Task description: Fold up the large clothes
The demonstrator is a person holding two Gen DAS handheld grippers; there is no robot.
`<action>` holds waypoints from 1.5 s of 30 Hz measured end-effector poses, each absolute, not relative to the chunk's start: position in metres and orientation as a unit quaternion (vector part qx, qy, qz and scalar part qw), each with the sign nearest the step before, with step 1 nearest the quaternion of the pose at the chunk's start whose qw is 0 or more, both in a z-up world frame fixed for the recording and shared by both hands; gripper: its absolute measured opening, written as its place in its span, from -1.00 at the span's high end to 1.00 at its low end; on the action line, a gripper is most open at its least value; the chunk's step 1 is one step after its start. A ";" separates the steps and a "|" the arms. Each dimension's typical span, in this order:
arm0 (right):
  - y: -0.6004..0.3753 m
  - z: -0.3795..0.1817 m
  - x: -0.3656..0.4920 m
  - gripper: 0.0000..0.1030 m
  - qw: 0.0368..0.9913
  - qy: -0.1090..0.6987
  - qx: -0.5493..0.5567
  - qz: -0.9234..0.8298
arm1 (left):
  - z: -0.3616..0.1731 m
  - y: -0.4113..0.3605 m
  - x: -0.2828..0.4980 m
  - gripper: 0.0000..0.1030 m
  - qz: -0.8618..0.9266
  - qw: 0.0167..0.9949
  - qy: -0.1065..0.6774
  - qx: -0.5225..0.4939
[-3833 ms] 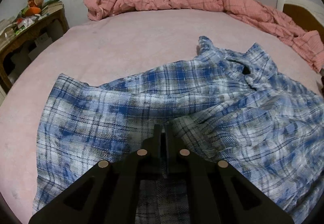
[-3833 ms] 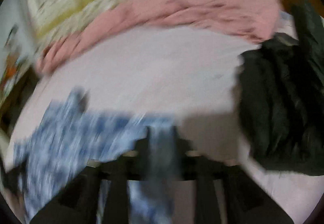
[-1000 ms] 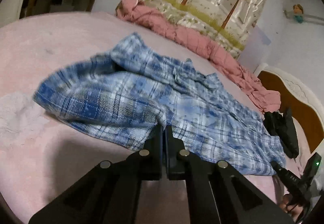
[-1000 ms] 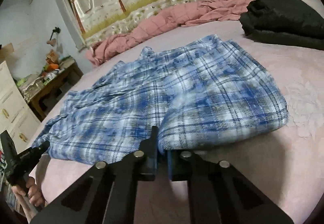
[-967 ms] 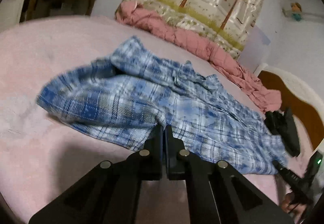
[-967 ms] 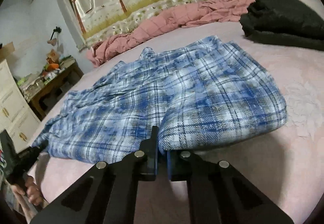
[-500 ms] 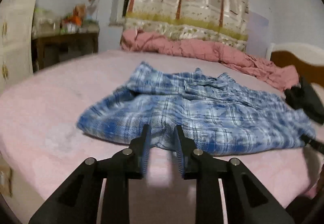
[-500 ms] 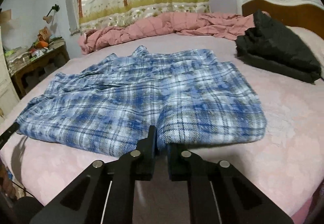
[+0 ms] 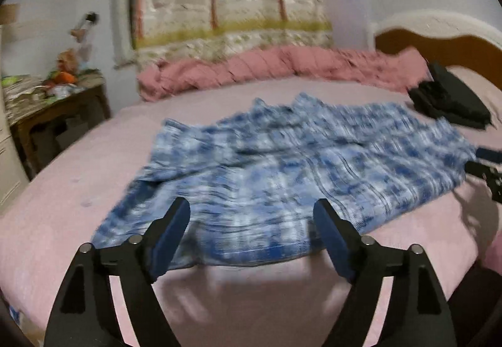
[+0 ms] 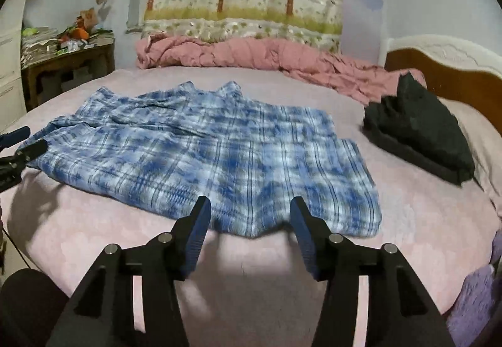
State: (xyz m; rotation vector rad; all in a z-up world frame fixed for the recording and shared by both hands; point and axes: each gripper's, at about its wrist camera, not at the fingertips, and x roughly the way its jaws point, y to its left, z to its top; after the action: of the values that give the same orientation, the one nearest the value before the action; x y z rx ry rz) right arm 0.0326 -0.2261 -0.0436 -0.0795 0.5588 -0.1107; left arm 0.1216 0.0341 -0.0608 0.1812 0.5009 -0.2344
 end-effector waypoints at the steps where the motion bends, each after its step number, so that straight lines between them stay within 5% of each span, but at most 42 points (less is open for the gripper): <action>1: -0.225 -0.044 0.036 -0.10 0.959 0.277 -0.044 -0.049 | -0.062 0.030 0.126 -0.56 -0.141 0.949 0.267 0.093; 5: -0.215 -0.053 0.055 -0.36 0.942 0.325 -0.083 -0.018 | -0.071 0.013 0.127 -0.57 -0.152 0.929 0.303 0.151; 12: -0.200 -0.072 0.055 -0.53 0.922 0.351 -0.164 -0.024 | -0.096 0.003 0.132 -0.80 -0.080 0.914 0.319 0.237; 19: -0.210 -0.076 0.074 -0.63 0.924 0.340 -0.164 -0.057 | -0.099 0.022 0.156 -0.76 -0.016 0.927 0.300 0.222; 26: -0.245 -0.081 0.088 -0.62 0.928 0.330 -0.136 -0.102 | -0.094 0.041 0.160 0.07 -0.022 0.939 0.292 0.180; 28: -0.258 -0.080 0.085 -0.40 0.932 0.330 -0.118 -0.098 | -0.092 0.048 0.159 0.15 -0.016 0.942 0.287 0.174; 31: -0.276 -0.081 0.082 0.23 0.934 0.333 -0.092 -0.093 | -0.093 0.059 0.159 0.21 -0.002 0.943 0.289 0.166; 36: -0.298 -0.080 0.074 0.79 0.945 0.307 -0.054 -0.095 | -0.093 0.067 0.156 0.85 -0.013 0.945 0.291 0.152; 45: -0.296 -0.062 0.038 0.90 0.960 0.270 -0.002 -0.076 | -0.063 0.075 0.104 0.88 -0.016 0.960 0.252 0.118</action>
State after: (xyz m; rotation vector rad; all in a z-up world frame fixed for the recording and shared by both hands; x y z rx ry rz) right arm 0.0384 -0.2958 -0.0618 -0.0049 0.5466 -0.1547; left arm 0.1042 0.0749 -0.0626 0.2396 0.5102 -0.0332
